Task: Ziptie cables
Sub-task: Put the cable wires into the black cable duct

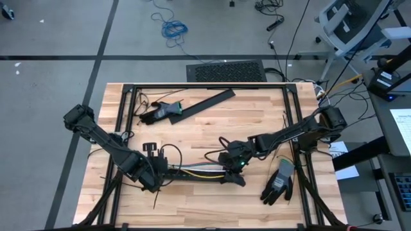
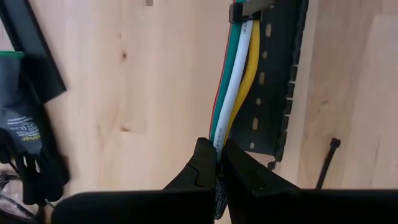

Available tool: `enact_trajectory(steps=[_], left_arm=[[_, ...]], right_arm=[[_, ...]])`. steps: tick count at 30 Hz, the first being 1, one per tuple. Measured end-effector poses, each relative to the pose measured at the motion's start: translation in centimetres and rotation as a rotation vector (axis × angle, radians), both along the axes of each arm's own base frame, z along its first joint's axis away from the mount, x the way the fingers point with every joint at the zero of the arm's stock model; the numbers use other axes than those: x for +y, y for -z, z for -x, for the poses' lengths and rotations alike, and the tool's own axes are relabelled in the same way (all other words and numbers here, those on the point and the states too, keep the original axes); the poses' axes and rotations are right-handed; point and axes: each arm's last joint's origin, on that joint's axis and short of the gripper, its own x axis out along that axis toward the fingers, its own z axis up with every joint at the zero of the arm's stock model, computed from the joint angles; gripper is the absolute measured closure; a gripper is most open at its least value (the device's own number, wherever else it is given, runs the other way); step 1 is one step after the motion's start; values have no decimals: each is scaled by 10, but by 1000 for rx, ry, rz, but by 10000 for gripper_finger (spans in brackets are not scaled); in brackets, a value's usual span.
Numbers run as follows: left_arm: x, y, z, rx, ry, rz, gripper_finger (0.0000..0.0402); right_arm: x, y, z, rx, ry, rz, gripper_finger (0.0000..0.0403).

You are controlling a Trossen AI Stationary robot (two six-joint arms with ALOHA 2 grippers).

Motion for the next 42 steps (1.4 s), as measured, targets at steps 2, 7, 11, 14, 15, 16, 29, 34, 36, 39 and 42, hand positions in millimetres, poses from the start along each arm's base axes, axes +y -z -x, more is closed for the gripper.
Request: enact_trajectory(steps=[2,7,11,14,15,16,29,34,36,39,42], left_arm=[[0,4,0,1,0,-3,392],[3,15,2,-2,-2,-44,391],[3,29,3,-12,-3,-35,391],[3,39,3,-20,-2,-21,391],[3,41,3,-23,-1,-19,391],[3,42,3,-29,-2,-15,391],[4,58,6,-19,0,6,391],[4,58,6,-21,0,7,391],[3,58,5,-26,1,16,391],[0,58,4,-35,9,45,391],[-4,57,5,-52,24,58,391]], right_arm=[[2,9,-2,28,-3,8,403],[3,27,-5,83,19,40,403],[-2,31,-6,114,39,41,403],[-3,32,-5,131,45,52,403],[-4,31,-4,135,49,57,403],[-5,31,-4,138,56,64,403],[-14,38,2,231,143,167,403],[-12,39,4,243,138,176,403],[-12,40,5,263,146,191,403],[-13,42,7,282,147,199,403],[-12,42,7,287,142,205,403]])
